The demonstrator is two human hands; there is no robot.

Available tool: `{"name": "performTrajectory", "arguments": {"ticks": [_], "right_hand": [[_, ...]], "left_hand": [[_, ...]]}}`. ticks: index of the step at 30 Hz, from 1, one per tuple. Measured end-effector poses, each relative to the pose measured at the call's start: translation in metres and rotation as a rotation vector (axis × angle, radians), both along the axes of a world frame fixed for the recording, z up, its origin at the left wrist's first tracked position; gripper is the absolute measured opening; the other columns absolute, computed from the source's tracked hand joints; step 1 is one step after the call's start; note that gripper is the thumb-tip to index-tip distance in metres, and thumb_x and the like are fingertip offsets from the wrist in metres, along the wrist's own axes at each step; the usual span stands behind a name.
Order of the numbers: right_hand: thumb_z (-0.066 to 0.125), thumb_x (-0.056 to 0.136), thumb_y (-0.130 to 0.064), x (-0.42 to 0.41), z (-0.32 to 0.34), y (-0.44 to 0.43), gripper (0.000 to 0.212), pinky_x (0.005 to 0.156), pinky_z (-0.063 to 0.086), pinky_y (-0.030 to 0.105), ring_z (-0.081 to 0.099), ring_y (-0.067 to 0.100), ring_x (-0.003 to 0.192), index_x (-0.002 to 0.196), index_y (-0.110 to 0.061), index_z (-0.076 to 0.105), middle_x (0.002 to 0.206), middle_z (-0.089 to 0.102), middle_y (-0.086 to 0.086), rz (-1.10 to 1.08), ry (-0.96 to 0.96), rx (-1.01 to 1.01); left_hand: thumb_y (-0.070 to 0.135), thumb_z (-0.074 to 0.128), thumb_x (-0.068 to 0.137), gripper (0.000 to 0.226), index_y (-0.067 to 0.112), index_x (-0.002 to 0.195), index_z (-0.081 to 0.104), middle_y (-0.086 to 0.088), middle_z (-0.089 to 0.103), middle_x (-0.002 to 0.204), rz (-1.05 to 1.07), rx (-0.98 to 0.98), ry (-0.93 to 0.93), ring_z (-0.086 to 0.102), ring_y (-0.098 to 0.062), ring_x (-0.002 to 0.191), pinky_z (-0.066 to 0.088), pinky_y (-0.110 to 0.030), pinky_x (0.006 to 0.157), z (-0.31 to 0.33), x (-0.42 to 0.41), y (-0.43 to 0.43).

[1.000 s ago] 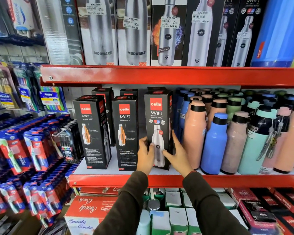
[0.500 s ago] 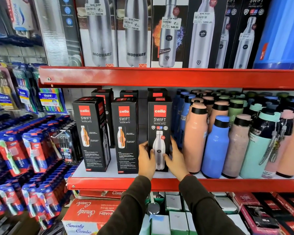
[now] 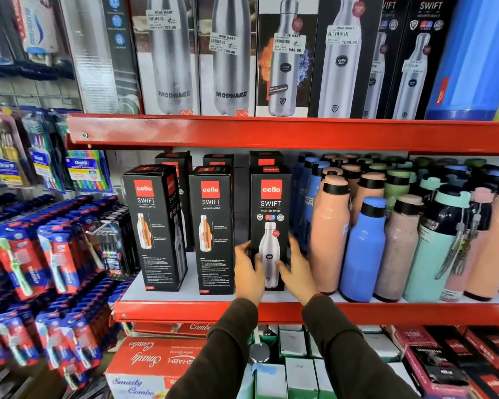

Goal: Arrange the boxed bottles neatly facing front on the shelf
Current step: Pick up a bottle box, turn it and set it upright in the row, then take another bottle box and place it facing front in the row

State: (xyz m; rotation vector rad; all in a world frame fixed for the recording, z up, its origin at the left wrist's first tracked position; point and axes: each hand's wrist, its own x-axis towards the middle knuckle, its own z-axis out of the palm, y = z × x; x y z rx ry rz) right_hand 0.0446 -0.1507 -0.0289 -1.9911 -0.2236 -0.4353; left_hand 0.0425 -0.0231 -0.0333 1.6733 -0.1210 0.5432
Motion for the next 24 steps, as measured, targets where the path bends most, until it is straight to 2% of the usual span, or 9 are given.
{"name": "performTrajectory", "arguments": {"ticks": [5, 8, 10, 12, 16, 18, 20, 23, 24], "right_hand": [[0.061, 0.09, 0.0, -0.004, 0.0, 0.0, 0.073, 0.108, 0.037, 0.026, 0.043, 0.007, 0.131, 0.15, -0.029, 0.029, 0.14, 0.049, -0.009, -0.052, -0.005, 0.031], [0.067, 0.088, -0.006, -0.011, -0.002, 0.003, 0.06, 0.11, 0.042, 0.038, 0.051, 0.019, 0.129, 0.141, -0.02, 0.042, 0.139, 0.054, 0.001, -0.143, -0.051, 0.047], [0.068, 0.087, -0.01, -0.018, -0.003, 0.005, 0.049, 0.101, 0.046, 0.037, 0.055, 0.021, 0.117, 0.132, -0.019, 0.049, 0.126, 0.057, 0.005, -0.24, -0.108, 0.055], [0.065, 0.089, -0.012, -0.027, -0.002, 0.009, 0.037, 0.092, 0.049, 0.035, 0.054, 0.014, 0.102, 0.122, -0.022, 0.053, 0.11, 0.054, 0.0, -0.301, -0.191, 0.094], [0.061, 0.091, -0.013, -0.043, 0.004, 0.024, 0.023, 0.079, 0.05, 0.034, 0.052, 0.014, 0.086, 0.112, -0.022, 0.055, 0.094, 0.049, -0.003, -0.313, -0.365, 0.135], [0.059, 0.092, -0.012, -0.048, 0.007, 0.036, 0.021, 0.075, 0.049, 0.032, 0.053, 0.015, 0.082, 0.11, -0.022, 0.056, 0.094, 0.052, -0.001, -0.267, -0.407, 0.137], [0.059, 0.093, -0.013, -0.052, 0.009, 0.05, 0.02, 0.074, 0.05, 0.027, 0.056, 0.011, 0.082, 0.111, -0.023, 0.057, 0.098, 0.058, -0.001, -0.216, -0.408, 0.138], [0.058, 0.095, -0.014, -0.052, 0.01, 0.074, 0.029, 0.081, 0.047, 0.01, 0.06, -0.001, 0.095, 0.123, -0.023, 0.059, 0.113, 0.065, -0.004, -0.129, -0.347, 0.132], [0.056, 0.097, -0.014, -0.05, 0.011, 0.081, 0.034, 0.083, 0.044, 0.005, 0.059, -0.004, 0.102, 0.13, -0.021, 0.057, 0.121, 0.064, -0.003, -0.093, -0.31, 0.126]], "left_hand": [[0.012, 0.048, 0.1, 0.032, 0.015, 0.131, 0.042, 0.011, 0.051, 0.122, -0.012, 0.008, 0.017, 0.049, 0.0, 0.111, 0.035, 0.003, 0.079, 0.002, -0.004, -0.001], [0.014, 0.047, 0.101, 0.038, 0.014, 0.138, 0.04, 0.012, 0.048, 0.126, -0.026, 0.006, 0.009, 0.046, 0.0, 0.117, 0.034, -0.006, 0.093, 0.002, -0.013, -0.001], [0.016, 0.047, 0.101, 0.04, 0.013, 0.14, 0.039, 0.01, 0.046, 0.131, -0.012, 0.024, -0.026, 0.044, -0.003, 0.121, 0.033, -0.017, 0.1, 0.001, -0.021, 0.001], [0.02, 0.047, 0.101, 0.038, 0.016, 0.139, 0.041, 0.007, 0.048, 0.135, 0.019, 0.041, -0.084, 0.046, -0.006, 0.124, 0.034, -0.02, 0.103, -0.001, -0.029, 0.004], [0.024, 0.046, 0.102, 0.03, 0.025, 0.131, 0.046, 0.008, 0.053, 0.128, 0.049, 0.031, -0.22, 0.051, -0.006, 0.122, 0.044, -0.03, 0.104, 0.0, -0.043, 0.016], [0.023, 0.045, 0.102, 0.03, 0.024, 0.131, 0.047, 0.008, 0.053, 0.123, 0.092, 0.03, -0.271, 0.052, -0.013, 0.118, 0.045, -0.035, 0.1, 0.002, -0.047, 0.025], [0.019, 0.046, 0.101, 0.032, 0.023, 0.133, 0.047, 0.008, 0.051, 0.124, 0.176, 0.052, -0.326, 0.049, -0.012, 0.119, 0.04, -0.03, 0.103, 0.007, -0.048, 0.034], [0.007, 0.048, 0.097, 0.042, 0.016, 0.138, 0.043, -0.003, 0.049, 0.136, 0.346, 0.094, -0.355, 0.043, -0.01, 0.125, 0.025, -0.016, 0.109, 0.014, -0.045, 0.055], [0.005, 0.049, 0.096, 0.046, 0.012, 0.141, 0.041, -0.007, 0.046, 0.14, 0.379, 0.092, -0.321, 0.04, -0.013, 0.129, 0.022, -0.015, 0.109, 0.016, -0.043, 0.062]]}}
